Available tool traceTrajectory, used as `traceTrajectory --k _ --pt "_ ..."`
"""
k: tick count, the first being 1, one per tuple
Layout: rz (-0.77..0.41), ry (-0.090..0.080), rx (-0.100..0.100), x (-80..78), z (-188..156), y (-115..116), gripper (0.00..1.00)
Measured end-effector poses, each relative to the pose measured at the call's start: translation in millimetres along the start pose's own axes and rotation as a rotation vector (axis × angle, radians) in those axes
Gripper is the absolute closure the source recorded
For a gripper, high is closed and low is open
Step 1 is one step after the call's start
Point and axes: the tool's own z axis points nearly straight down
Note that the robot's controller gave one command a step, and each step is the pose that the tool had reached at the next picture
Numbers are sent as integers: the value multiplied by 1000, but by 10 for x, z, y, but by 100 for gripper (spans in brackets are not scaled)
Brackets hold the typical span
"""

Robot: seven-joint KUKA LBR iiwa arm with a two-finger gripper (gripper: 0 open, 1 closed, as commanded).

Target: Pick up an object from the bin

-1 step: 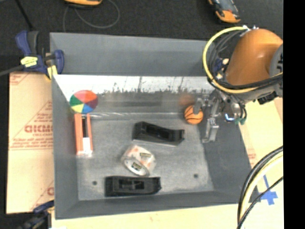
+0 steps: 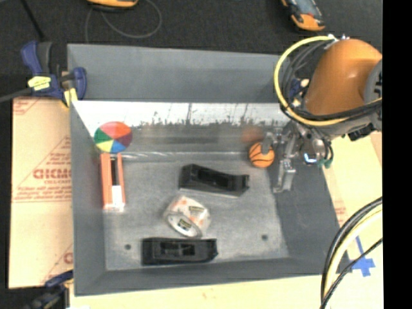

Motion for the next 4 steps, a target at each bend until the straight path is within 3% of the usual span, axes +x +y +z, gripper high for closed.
traceTrajectory --k 1,3,4 --pt "28 -8 0 -33 447 237 0" --pt "6 7 -4 -150 863 450 0" --pt "-78 -1 1 -89 868 724 0"
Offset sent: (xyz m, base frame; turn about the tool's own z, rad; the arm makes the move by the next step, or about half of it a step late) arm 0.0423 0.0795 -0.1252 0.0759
